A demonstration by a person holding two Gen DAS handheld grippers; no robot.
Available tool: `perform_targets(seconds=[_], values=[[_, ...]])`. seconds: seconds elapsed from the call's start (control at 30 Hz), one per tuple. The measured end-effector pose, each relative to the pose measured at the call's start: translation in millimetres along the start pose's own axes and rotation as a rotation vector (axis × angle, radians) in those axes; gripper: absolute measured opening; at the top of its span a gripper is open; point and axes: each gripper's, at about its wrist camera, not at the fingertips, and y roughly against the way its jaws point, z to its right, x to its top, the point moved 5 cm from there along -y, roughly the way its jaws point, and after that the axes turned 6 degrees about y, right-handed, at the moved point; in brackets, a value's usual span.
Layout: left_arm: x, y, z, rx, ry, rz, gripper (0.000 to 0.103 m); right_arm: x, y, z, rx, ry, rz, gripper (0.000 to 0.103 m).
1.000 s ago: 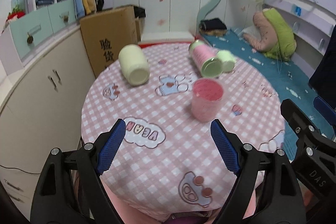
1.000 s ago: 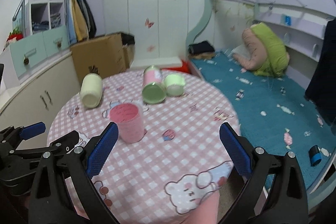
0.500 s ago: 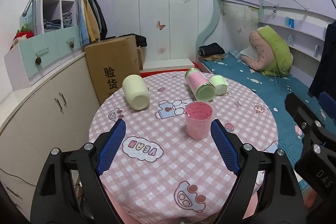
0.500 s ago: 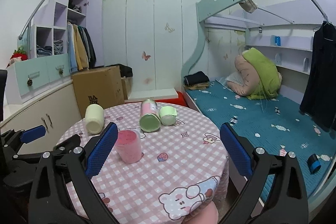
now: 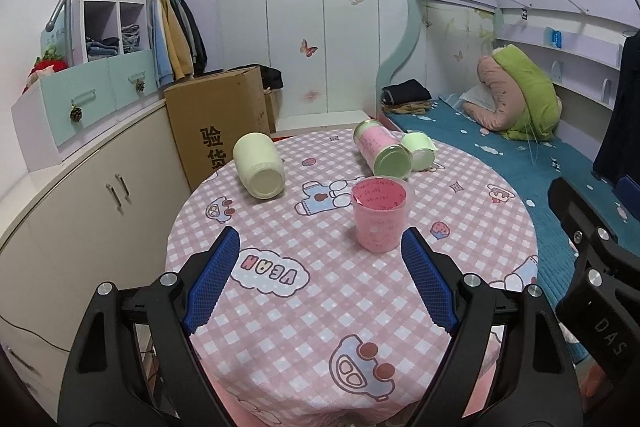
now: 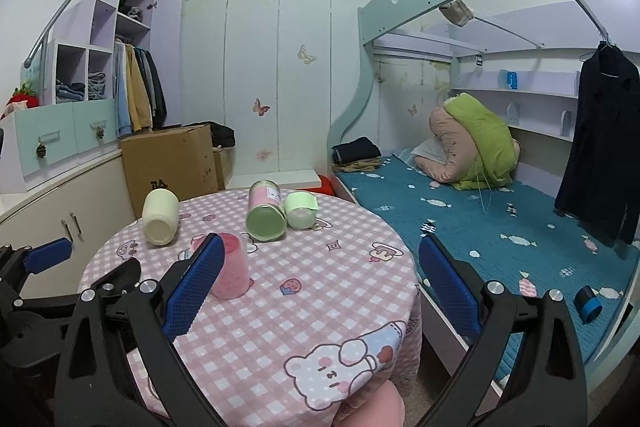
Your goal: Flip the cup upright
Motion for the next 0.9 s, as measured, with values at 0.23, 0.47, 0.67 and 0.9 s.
perform_targets(seconds=[0.23,0.47,0.67,0.9], values=[[3.3,2.4,-2.1,0.014,0.010,0.018,0.088,0.0,-1.2,0.9,-0.008,0.007,-0.001,0.094],[4.3,2.2,-1.9,0.011,0.014,0.017,0.089,0.4,-3.3,2.4,-0.013,0.003,-0.007,0.094],[4.1,2.0,-3.3,0.013,0.014,0.013,0.089,-1.4,-6.2,2.0,-0.008,0.002,-0.020,0.094],[4.0,1.6,-5.1,0.017,0.016,0.016,0.091,-2.4,-5.3,0.5,-0.008,0.004,-0.021,0.094]])
